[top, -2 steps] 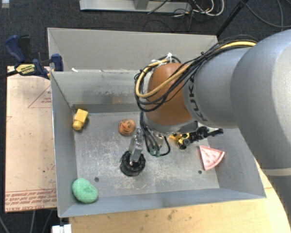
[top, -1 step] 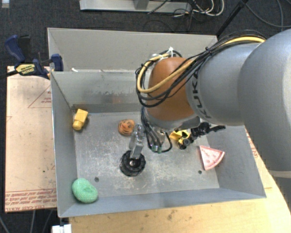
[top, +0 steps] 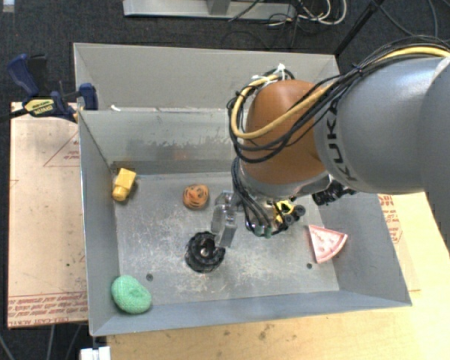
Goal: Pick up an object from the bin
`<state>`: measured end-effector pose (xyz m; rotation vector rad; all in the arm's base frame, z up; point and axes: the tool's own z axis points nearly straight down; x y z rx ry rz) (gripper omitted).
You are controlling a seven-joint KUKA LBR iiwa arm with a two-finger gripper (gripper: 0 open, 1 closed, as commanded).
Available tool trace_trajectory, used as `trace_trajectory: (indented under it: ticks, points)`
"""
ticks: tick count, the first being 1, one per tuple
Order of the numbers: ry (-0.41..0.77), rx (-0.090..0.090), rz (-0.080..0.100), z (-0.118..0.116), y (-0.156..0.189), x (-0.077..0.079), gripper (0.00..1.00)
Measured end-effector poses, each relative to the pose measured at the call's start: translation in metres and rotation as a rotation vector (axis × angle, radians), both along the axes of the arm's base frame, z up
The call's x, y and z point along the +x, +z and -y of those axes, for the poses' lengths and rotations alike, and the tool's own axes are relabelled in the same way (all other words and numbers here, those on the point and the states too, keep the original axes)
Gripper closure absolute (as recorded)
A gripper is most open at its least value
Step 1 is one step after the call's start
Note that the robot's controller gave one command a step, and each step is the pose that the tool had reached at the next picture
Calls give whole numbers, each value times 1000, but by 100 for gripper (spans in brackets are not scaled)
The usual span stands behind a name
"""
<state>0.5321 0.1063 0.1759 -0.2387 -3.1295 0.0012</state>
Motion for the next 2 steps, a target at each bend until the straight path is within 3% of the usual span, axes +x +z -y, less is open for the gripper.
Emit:
trace_trajectory:
  ticks: [1, 2]
  points:
    - [21, 3, 16, -4, -103, -21, 0]
    - [21, 6, 23, -5, -97, -18, 100]
